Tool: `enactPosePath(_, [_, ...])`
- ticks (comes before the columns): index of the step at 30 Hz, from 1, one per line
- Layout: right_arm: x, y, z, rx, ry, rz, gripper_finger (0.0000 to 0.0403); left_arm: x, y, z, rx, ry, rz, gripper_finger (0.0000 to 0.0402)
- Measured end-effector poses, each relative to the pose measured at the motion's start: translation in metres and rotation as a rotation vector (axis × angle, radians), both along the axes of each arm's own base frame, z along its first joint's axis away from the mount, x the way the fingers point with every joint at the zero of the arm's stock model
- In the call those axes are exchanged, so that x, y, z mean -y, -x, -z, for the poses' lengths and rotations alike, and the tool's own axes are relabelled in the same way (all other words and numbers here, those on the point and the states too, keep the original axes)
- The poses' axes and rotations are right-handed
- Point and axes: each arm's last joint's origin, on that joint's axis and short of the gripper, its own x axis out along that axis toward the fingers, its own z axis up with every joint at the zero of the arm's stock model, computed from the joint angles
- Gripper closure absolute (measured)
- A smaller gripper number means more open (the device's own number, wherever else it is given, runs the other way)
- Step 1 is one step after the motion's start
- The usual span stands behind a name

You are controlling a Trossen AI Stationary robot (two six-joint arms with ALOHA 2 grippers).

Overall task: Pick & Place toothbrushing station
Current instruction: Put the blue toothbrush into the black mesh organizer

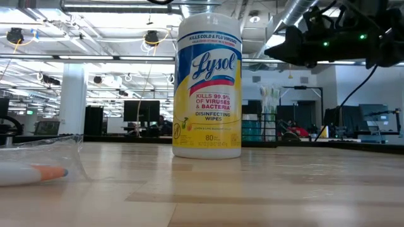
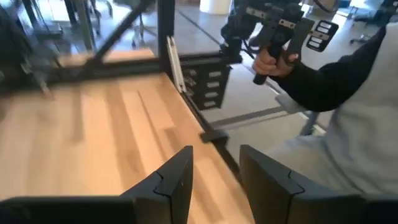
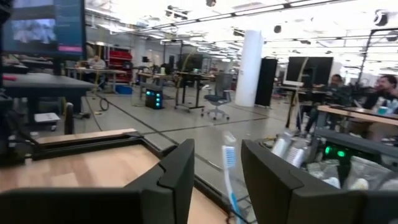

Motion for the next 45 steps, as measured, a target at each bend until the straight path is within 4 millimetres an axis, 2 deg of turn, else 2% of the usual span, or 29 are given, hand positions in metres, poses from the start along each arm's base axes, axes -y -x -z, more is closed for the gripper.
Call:
enactPosePath(9, [-0.012,0.0,-0.002,-0.019,0.039,-0.024,0.0282,0.014,0.021,0.021,-0.36,0.165,-0.093,0.0275])
enactPosePath(25, [-0.031,-0.006,-0.013,-0.031,0.056,-0.031,0.0282,0.027,0.069,0.052,-0.946,0.269,-0.347,0.0275])
enactPosePath(42, [-0.035,-0.007,-0.013,-0.076,0.064,0.003,0.0282,0.047,0.099,0.056,-1.108,0.331,-0.438,0.0275])
enactPosePath(45, [-0.035,-0.007,-0.013,-0.076,0.064,0.003,0.0282,0.047,0.105,0.063,-1.13,0.335,-0.463,0.0275])
